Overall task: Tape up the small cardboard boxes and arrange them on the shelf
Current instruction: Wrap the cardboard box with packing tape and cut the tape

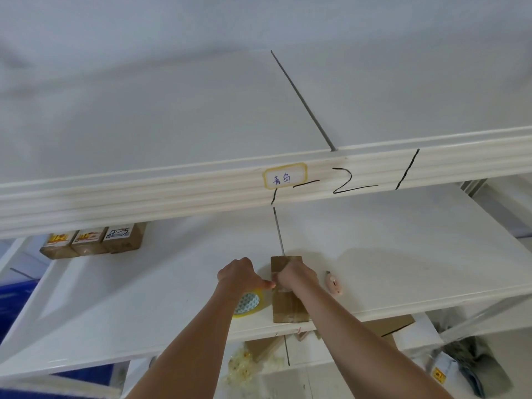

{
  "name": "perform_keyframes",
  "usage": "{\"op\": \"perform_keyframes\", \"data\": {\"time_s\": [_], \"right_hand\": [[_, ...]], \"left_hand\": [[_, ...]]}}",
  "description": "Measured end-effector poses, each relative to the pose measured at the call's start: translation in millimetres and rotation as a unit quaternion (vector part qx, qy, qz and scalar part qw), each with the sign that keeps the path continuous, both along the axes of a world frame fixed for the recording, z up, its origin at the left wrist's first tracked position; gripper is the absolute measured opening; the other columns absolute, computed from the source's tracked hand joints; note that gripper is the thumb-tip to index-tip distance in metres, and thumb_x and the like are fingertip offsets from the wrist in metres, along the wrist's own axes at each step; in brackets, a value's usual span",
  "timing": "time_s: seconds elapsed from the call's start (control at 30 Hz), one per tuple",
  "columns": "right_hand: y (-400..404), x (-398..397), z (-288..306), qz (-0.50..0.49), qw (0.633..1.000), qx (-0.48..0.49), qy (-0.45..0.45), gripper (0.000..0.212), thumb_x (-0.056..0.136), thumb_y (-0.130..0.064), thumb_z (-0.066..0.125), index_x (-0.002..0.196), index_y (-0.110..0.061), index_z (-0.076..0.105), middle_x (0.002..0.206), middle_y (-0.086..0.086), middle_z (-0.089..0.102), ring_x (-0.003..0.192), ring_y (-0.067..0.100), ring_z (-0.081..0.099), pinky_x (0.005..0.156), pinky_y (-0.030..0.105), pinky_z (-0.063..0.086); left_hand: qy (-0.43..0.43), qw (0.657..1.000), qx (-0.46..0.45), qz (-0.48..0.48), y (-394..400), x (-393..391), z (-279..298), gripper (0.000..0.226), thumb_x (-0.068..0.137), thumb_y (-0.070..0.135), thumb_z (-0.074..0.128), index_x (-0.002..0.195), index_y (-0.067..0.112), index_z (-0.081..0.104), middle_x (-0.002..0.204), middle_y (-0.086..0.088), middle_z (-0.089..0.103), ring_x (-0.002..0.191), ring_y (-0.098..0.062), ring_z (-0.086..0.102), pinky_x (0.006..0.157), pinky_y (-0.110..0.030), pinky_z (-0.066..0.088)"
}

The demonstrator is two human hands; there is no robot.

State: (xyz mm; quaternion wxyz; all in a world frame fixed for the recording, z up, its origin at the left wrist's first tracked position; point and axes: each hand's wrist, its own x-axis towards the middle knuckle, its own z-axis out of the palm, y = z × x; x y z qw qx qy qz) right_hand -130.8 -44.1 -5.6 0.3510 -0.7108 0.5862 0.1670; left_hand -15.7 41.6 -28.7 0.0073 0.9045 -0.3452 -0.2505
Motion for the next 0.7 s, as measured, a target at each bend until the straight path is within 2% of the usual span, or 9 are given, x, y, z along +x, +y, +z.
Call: {"op": "perform_keyframes", "data": {"time_s": [0.1,0.2,0.27,0.33,0.4,0.47,0.57,0.63,0.7], "right_hand": [[2,8,0,-0.005,1.000,-0.017,0.008,0.059,0.087,-0.042,0.074,0.134,-0.014,0.054,0.093,0.005,0.059,0.100,0.024,0.064,0.087,0.035,0.056],[8,15,-3,0.024,1.000,-0.013,0.014,0.048,0.093,-0.034,0.065,0.135,-0.013,0.054,0.093,0.006,0.056,0.105,0.027,0.062,0.091,0.038,0.054],[13,18,-8,0.019,0.999,-0.007,0.027,0.049,0.092,-0.038,0.066,0.134,-0.015,0.052,0.109,0.008,0.057,0.117,0.032,0.057,0.100,0.045,0.051],[15,19,-13,-0.019,0.999,-0.005,0.030,0.056,0.091,-0.037,0.068,0.138,-0.016,0.047,0.131,0.015,0.054,0.126,0.038,0.051,0.107,0.052,0.046],[16,18,-18,-0.025,0.999,-0.021,0.027,0.058,0.091,-0.033,0.067,0.141,-0.015,0.045,0.136,0.019,0.052,0.128,0.040,0.050,0.109,0.055,0.044],[15,15,-20,-0.017,0.999,-0.036,0.014,0.053,0.091,-0.031,0.066,0.138,-0.014,0.048,0.130,0.016,0.055,0.121,0.037,0.054,0.104,0.052,0.048],[13,8,-22,-0.012,0.998,-0.059,-0.019,0.045,0.091,-0.027,0.066,0.133,-0.017,0.055,0.108,0.005,0.061,0.096,0.026,0.059,0.079,0.037,0.053],[11,4,-22,-0.004,0.997,-0.059,-0.042,0.055,0.087,-0.027,0.071,0.138,-0.019,0.050,0.109,0.004,0.063,0.099,0.026,0.061,0.069,0.034,0.050],[11,0,-21,0.007,0.997,-0.064,-0.053,0.062,0.085,-0.028,0.074,0.140,-0.020,0.048,0.113,0.003,0.064,0.104,0.027,0.062,0.070,0.035,0.050]], "left_hand": [[0.052,0.999,-0.011,0.006,4,7,1,0.080,0.062,0.077,0.074,0.110,0.014,0.061,0.104,-0.002,0.069,0.095,-0.022,0.065,0.081,-0.036,0.052],[0.092,0.996,-0.009,0.015,9,18,4,0.069,0.072,0.074,0.067,0.110,0.016,0.064,0.104,-0.003,0.069,0.093,-0.021,0.066,0.086,-0.039,0.055],[0.109,0.994,-0.004,0.006,11,24,6,0.063,0.077,0.071,0.066,0.110,0.018,0.068,0.106,-0.002,0.069,0.093,-0.020,0.065,0.087,-0.037,0.054],[0.142,0.990,-0.007,-0.001,13,30,9,0.057,0.084,0.064,0.067,0.117,0.017,0.071,0.114,-0.002,0.067,0.102,-0.023,0.062,0.088,-0.035,0.052],[0.167,0.986,-0.013,-0.009,18,35,13,0.056,0.085,0.062,0.069,0.121,0.020,0.071,0.118,0.002,0.064,0.106,-0.021,0.058,0.088,-0.033,0.047],[0.175,0.984,-0.015,-0.026,26,37,14,0.054,0.083,0.064,0.069,0.117,0.022,0.074,0.117,0.004,0.062,0.106,-0.019,0.056,0.086,-0.031,0.044],[0.176,0.984,-0.027,-0.029,37,39,9,0.048,0.082,0.064,0.070,0.099,0.020,0.075,0.100,0.004,0.062,0.098,-0.018,0.059,0.079,-0.027,0.045],[0.182,0.982,-0.048,0.003,39,38,6,0.042,0.079,0.061,0.075,0.087,0.020,0.074,0.091,0.004,0.064,0.091,-0.017,0.061,0.076,-0.027,0.047],[0.174,0.983,-0.054,0.016,39,38,8,0.046,0.074,0.063,0.077,0.086,0.019,0.075,0.090,0.001,0.067,0.090,-0.017,0.063,0.081,-0.032,0.051]]}}
